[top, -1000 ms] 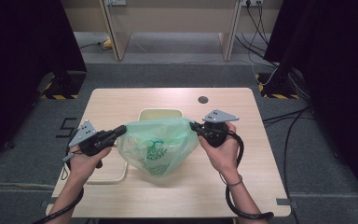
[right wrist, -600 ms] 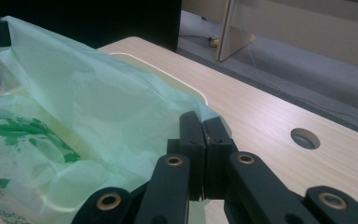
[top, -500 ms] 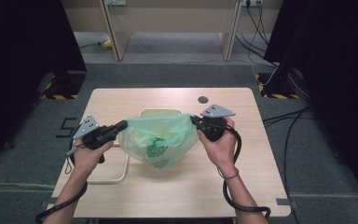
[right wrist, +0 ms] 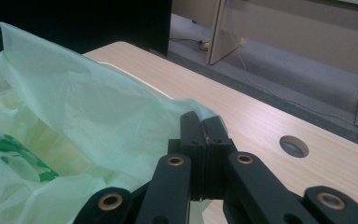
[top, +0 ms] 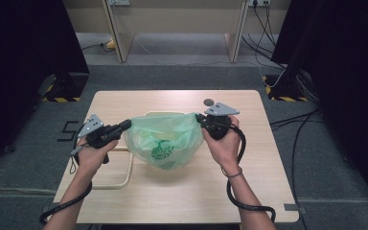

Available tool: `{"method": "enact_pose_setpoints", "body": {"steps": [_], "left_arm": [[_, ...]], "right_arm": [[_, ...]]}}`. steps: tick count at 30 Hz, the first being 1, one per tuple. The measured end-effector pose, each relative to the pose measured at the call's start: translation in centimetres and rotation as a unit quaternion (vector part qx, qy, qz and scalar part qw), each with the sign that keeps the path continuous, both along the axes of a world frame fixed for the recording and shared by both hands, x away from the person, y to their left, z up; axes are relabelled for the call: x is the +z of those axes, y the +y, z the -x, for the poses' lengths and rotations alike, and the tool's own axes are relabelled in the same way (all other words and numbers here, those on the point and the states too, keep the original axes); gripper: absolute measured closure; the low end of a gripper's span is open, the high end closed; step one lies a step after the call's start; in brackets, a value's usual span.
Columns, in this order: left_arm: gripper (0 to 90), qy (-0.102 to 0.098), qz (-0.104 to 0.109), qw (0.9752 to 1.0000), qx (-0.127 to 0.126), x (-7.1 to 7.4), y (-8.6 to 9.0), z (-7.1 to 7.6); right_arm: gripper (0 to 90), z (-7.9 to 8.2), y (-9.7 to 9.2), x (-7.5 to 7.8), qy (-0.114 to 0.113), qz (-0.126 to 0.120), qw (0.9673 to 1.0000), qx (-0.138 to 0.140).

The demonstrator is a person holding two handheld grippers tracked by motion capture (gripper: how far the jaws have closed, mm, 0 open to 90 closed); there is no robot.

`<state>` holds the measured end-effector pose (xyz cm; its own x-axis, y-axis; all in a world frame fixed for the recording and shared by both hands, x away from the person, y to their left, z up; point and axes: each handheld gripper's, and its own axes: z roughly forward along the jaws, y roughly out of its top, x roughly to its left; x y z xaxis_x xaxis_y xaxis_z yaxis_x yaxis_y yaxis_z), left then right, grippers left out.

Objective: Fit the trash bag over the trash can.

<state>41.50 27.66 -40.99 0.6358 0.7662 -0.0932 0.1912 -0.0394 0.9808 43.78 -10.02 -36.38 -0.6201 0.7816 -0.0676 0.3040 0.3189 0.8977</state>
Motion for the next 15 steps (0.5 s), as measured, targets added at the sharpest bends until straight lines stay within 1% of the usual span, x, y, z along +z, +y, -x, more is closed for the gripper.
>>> {"method": "enact_pose_setpoints", "body": {"steps": [8,15], "left_arm": [[89.5,0.004,-0.001,0.9999,0.012,0.0,0.0,-0.8],[89.5,0.006,-0.003,0.9998,0.017,0.2,-0.1,-1.5]], "right_arm": [[89.8,-0.8,0.2,0.0,0.000,0.002,1.0000,-0.009],[89.7,-1.5,0.3,0.0,0.001,0.005,0.9999,-0.014]]}}
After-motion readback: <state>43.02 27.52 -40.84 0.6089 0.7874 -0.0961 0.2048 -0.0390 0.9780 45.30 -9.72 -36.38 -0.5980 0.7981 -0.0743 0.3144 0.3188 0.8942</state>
